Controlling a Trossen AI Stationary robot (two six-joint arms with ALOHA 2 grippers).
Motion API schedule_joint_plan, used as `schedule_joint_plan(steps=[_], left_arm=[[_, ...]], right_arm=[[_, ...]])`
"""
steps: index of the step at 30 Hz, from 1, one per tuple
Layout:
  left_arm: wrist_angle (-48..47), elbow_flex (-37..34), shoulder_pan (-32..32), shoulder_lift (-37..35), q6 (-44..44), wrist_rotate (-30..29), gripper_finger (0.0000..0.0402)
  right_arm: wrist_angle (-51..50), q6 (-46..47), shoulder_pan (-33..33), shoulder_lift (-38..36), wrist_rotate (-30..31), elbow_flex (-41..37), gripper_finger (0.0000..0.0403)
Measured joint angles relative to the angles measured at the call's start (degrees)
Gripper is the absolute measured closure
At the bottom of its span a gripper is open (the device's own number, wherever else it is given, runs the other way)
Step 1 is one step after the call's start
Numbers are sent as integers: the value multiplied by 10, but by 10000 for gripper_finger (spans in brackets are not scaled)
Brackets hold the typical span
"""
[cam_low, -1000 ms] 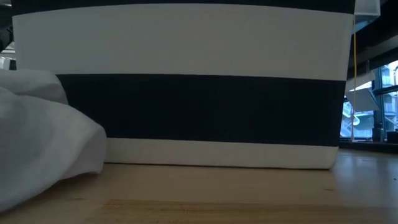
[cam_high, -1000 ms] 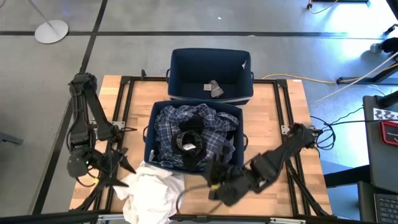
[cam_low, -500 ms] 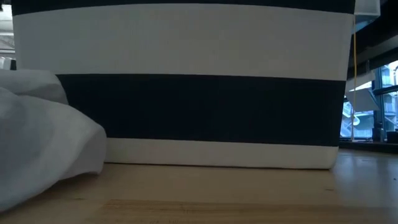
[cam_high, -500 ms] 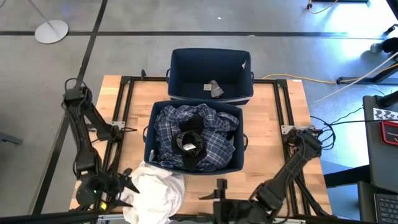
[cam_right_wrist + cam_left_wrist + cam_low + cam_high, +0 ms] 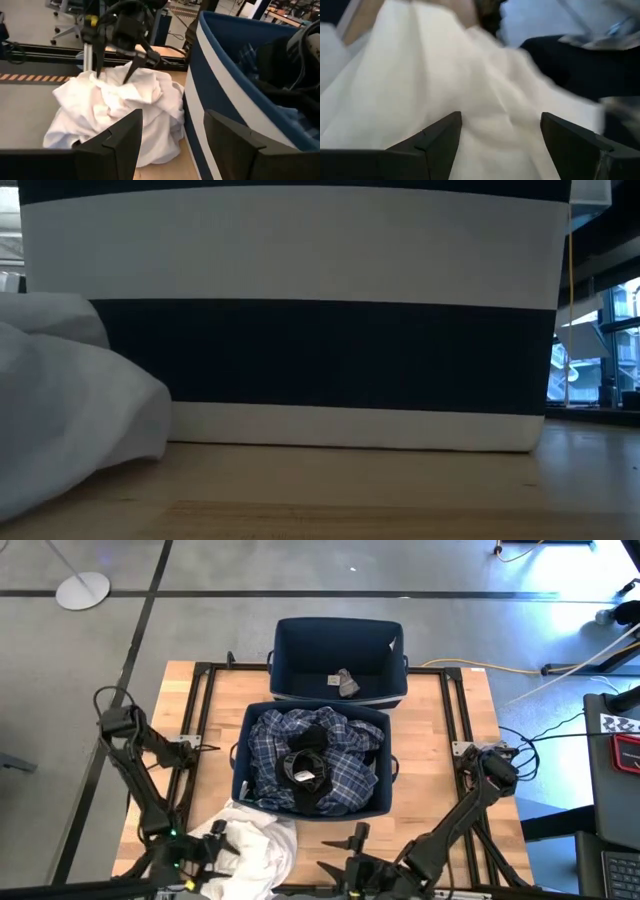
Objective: Sort clothes
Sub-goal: Put the white cloth into the top blue laundry bin
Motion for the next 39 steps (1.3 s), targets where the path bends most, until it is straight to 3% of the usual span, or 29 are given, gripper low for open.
schedule_joint_plan(steps=[8,14,22,31,39], left_arm=[[-74,1,44,56,-89,-5,139],[-80,2,60,64,-79,-4,144],[-94,1,73,65,-36,-19,237],[-154,-1,85,46,-46,-40,349],[-153,-2,59,-57,3,-46,355]], right_arm=[[37,-13,-21,0,-1,-28,189],[37,-12,-22,0,-4,-28,189],[37,-8,-21,0,-4,-28,189],[37,-7,-21,0,-2,-28,189],[37,-7,-21,1,-2,-28,189]])
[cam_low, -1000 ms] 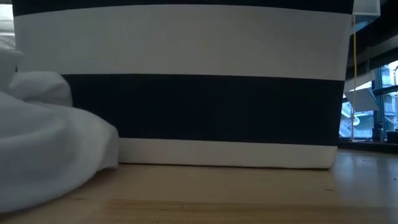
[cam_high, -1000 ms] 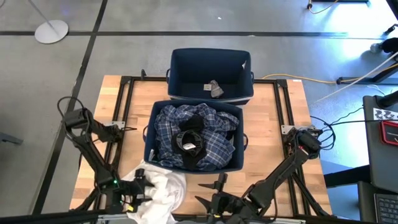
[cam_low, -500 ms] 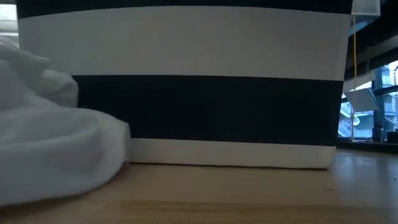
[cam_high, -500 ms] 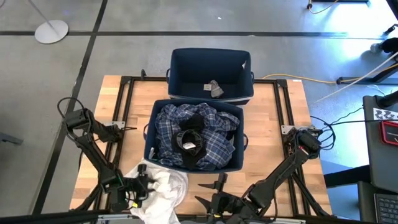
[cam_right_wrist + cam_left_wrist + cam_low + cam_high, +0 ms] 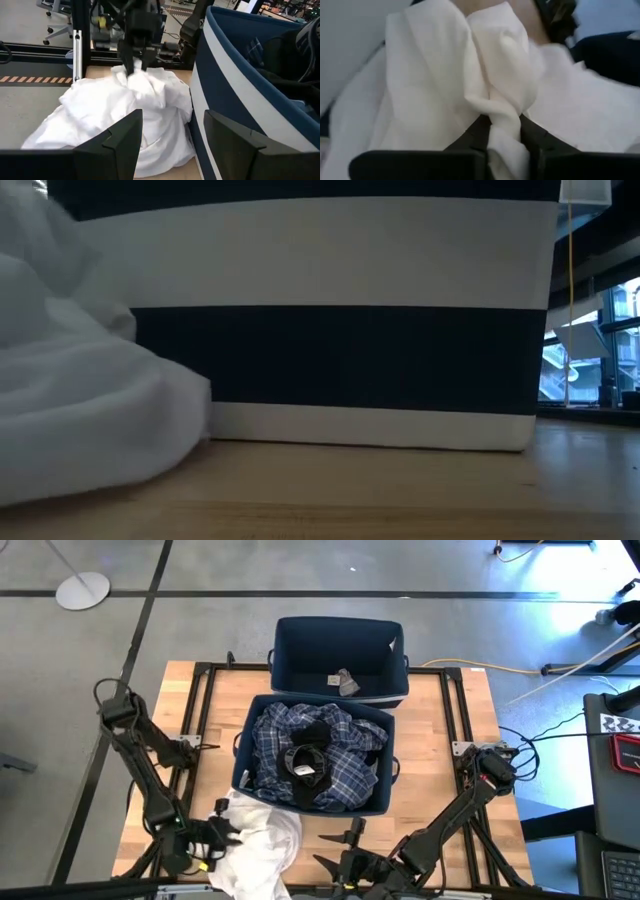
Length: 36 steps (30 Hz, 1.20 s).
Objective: Sort clothes
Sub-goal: Put the white cloth into the top blue laundry bin
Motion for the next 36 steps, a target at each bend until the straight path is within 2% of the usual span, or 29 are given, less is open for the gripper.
schedule_joint_plan(steps=[3,11,16,19,25,33,36], left_arm=[[0,0,-9,-38,31,-9,351],[-1,0,-18,-136,129,-87,349],[3,1,-17,-172,175,-122,348],[15,1,-17,-177,192,-123,348],[37,1,-17,-169,222,-80,348],[41,1,-17,-167,242,-79,347],[41,1,-17,-167,245,-79,347]], right_arm=[[3,0,0,1,2,0,189],[8,0,-3,2,1,0,189],[8,0,-3,2,0,0,189],[7,4,-3,2,-8,0,189],[13,19,-9,3,-16,0,189],[96,-22,-50,6,-109,0,189],[131,-31,-77,6,-111,0,189]])
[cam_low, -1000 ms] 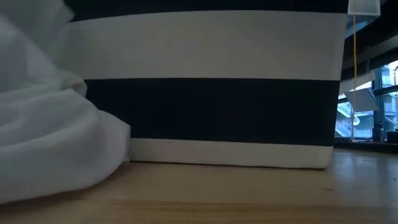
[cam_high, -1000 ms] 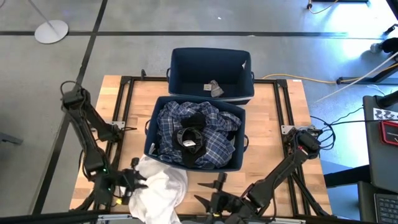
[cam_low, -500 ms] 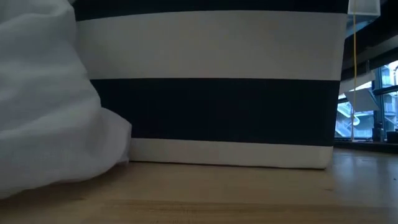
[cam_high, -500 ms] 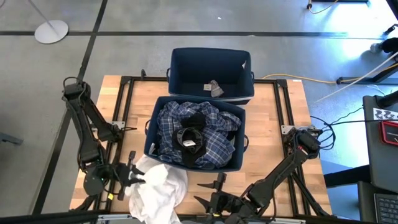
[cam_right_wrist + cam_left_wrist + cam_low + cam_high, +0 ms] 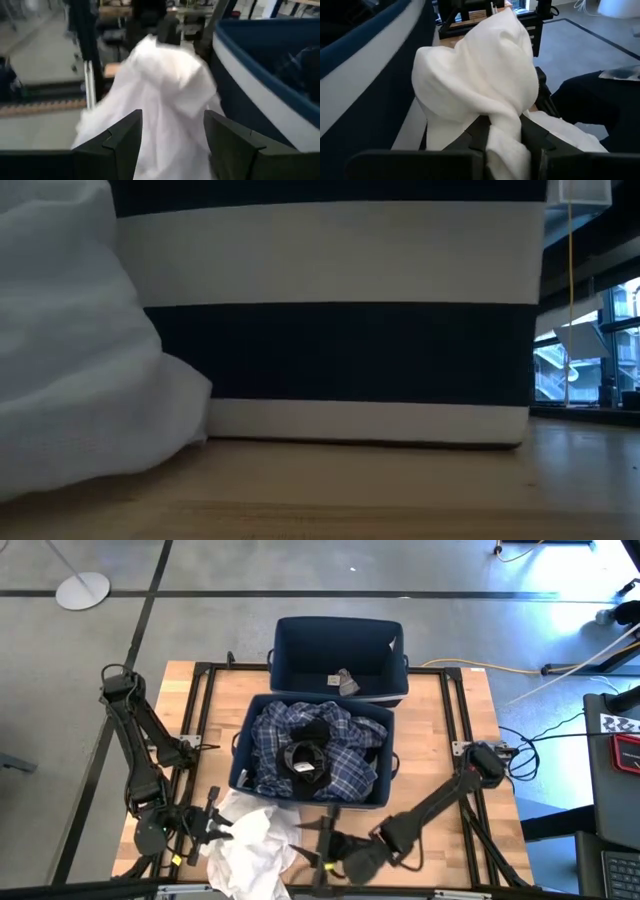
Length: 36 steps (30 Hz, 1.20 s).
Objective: Sort clothes
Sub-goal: Put the white cloth into the top blue laundry bin
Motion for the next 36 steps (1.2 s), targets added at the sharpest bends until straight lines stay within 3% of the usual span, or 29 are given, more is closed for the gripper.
schedule_joint_plan(steps=[4,6,9,14,17,27,32,36], left_arm=[[1,0,10,0,11,1,347],[1,0,15,0,18,1,347],[0,0,18,0,30,1,347],[9,0,18,0,37,32,347],[28,0,21,0,60,51,347],[51,1,21,0,81,56,347],[50,1,22,2,91,38,347],[58,0,29,5,89,36,347]], right_arm=[[64,-25,-31,7,-133,1,189],[118,-86,-33,22,-158,1,189],[161,-179,-23,33,-150,0,189],[142,-319,21,33,-29,17,189],[146,-389,38,41,-11,42,189],[118,-407,-24,69,-72,75,189],[129,-406,-58,88,-179,75,189],[133,-399,-75,96,-161,75,189]])
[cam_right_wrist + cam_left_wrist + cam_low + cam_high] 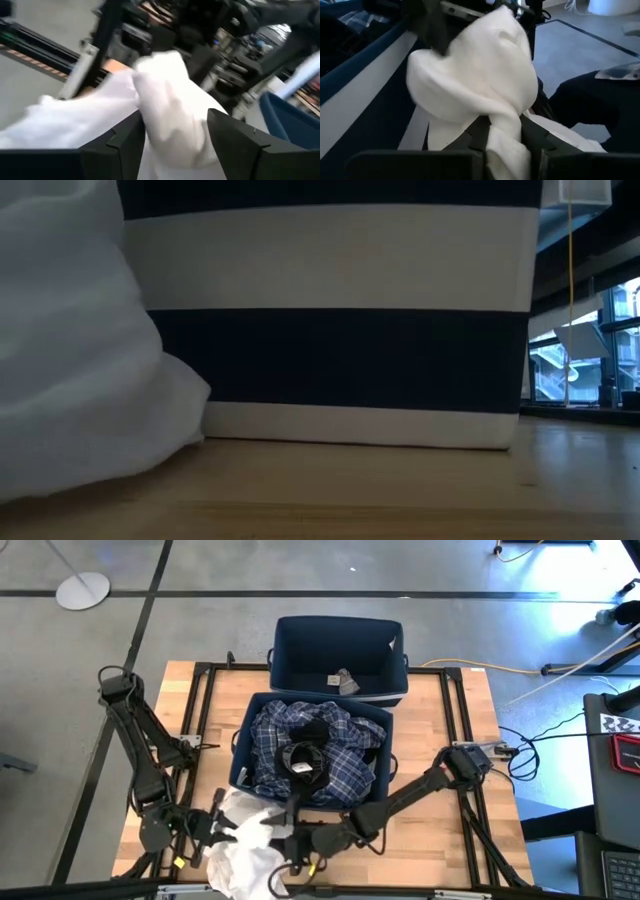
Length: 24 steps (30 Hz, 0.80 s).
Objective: Sort clothes
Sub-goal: Put the white cloth into the top blue laundry bin
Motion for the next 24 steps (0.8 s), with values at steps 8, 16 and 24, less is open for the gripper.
schedule_joint_plan(steps=[8,16,24], left_arm=[[37,0,27,20,21,0,347],[36,0,37,20,17,0,343],[32,0,36,20,7,-2,322]], right_arm=[[-5,11,-11,2,-26,0,196],[-38,13,-11,3,-39,0,338],[-30,-17,1,0,32,0,365]])
